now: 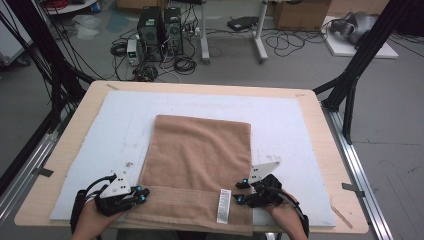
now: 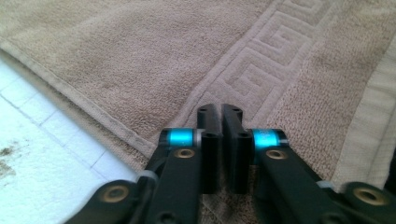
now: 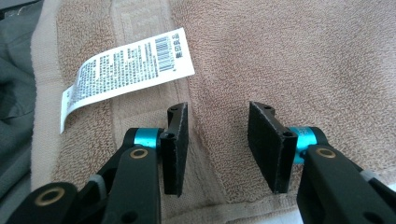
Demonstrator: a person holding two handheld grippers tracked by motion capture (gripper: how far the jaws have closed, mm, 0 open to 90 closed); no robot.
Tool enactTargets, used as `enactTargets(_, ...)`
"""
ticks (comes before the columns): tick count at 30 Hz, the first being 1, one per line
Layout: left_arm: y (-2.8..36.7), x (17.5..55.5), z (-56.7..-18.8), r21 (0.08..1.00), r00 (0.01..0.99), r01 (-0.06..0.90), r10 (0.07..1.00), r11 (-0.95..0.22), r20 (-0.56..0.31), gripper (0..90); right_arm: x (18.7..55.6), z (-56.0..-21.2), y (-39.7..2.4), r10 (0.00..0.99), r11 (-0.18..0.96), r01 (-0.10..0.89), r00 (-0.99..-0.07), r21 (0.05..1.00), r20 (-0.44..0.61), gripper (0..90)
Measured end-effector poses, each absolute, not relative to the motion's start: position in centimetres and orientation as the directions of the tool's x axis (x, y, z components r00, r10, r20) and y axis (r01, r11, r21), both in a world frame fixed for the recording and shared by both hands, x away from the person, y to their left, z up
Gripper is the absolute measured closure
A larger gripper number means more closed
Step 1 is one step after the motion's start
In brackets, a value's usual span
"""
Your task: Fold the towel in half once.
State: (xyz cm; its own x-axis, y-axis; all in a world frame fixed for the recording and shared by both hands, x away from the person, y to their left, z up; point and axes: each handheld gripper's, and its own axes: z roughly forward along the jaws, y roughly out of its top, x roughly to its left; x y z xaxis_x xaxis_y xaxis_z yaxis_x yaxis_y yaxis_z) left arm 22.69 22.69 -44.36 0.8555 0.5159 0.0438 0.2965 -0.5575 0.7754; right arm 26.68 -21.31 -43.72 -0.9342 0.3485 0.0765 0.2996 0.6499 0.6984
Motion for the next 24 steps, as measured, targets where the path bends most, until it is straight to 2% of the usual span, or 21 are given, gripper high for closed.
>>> enactTargets(4,23.1,22.3,-44.2,0.772,0.858,0.292,0.511,-0.565,0.048,89.8,26.4,-43.8,-21.3,0.34,0.65,0.298,-0.937,0.699,0.083,58.9)
enactTargets(10,24.2,21.4,-44.1,0.786,0.857,0.301,0.515,-0.54,0.025,89.5,26.1,-43.6,-21.3,0.333,0.65,0.299,-0.939,0.699,0.092,58.4)
enactTargets(17,24.1,21.9,-44.0,0.8,0.836,0.317,0.549,-0.509,0.018,73.5,26.3,-43.1,-21.3,0.363,0.636,0.293,-0.93,0.714,0.058,55.4)
enactTargets(24,23.5,23.6,-43.7,0.817,0.807,0.338,0.591,-0.468,0.004,62.6,28.6,-42.3,-22.7,0.471,0.597,0.349,-0.881,0.722,0.036,54.1)
